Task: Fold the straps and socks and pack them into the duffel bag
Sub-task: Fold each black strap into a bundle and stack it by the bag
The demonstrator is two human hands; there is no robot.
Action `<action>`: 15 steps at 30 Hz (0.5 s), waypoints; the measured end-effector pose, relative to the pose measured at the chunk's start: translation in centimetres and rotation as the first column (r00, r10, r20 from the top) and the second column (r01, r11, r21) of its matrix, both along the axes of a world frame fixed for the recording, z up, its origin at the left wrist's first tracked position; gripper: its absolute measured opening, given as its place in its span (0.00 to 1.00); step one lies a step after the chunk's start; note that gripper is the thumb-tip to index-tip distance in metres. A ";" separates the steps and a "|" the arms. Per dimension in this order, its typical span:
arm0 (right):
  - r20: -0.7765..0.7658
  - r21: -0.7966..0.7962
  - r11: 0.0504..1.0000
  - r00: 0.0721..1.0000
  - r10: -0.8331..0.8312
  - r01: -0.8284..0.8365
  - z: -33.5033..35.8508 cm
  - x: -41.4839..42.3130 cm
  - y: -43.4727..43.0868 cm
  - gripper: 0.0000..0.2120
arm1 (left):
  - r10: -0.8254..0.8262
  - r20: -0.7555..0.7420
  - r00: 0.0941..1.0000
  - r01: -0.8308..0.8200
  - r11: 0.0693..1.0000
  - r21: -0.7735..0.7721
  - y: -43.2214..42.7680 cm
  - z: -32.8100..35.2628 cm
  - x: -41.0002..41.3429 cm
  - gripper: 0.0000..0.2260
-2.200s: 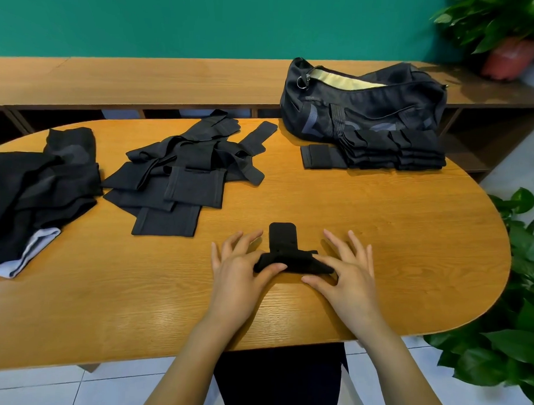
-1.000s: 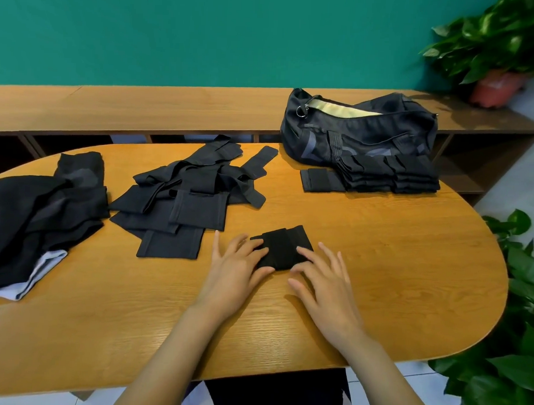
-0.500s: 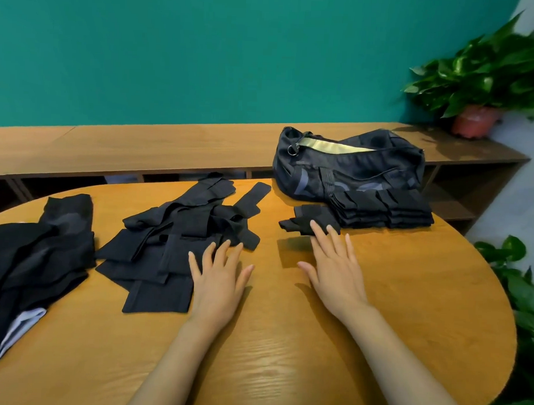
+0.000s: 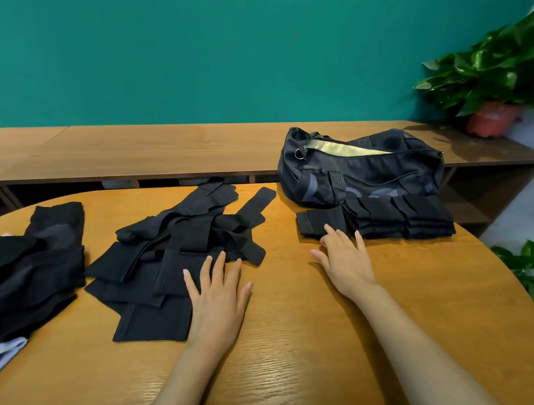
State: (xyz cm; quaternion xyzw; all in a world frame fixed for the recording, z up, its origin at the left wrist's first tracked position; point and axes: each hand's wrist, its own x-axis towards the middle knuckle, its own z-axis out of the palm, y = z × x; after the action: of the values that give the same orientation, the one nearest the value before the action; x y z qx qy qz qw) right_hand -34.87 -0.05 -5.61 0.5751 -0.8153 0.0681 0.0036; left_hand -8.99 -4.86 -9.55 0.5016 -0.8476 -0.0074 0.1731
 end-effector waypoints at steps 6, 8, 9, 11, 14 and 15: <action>0.096 -0.046 0.998 0.995 0.039 -0.035 0.3 0.2 -0.3 0.22 | -0.002 -0.002 1.000 0.002 1.000 0.004 0.0 0.0 0.1 0.26; 0.103 -0.039 0.996 0.991 0.081 -0.077 0.6 0.6 -0.4 0.22 | -0.002 -0.001 1.000 0.002 1.000 0.007 0.0 0.0 0.1 0.26; 0.087 -0.021 0.995 0.991 0.099 -0.098 0.7 0.9 -0.4 0.21 | -0.002 0.001 1.000 0.002 1.000 0.004 0.0 0.0 0.1 0.26; 0.042 0.009 0.992 0.991 0.128 -0.129 0.6 1.5 -0.6 0.20 | -0.004 0.000 1.000 0.004 1.000 -0.001 0.0 -0.1 0.2 0.25; -0.008 -0.028 0.990 0.991 0.137 -0.137 0.4 1.9 -1.0 0.18 | -0.001 -0.010 1.000 0.001 1.000 -0.009 0.0 -0.1 0.3 0.25; -0.019 -0.057 0.991 0.992 0.122 -0.122 0.5 1.9 -1.2 0.19 | 0.000 -0.012 1.000 0.000 1.000 -0.011 0.0 -0.1 0.3 0.25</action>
State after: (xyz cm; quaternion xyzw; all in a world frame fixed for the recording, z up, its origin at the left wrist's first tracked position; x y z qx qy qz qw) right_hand -33.00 -1.26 -5.14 0.6240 -0.7762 0.0874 0.0224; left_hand -8.70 -4.89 -9.70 0.5007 -0.8465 -0.0058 0.1808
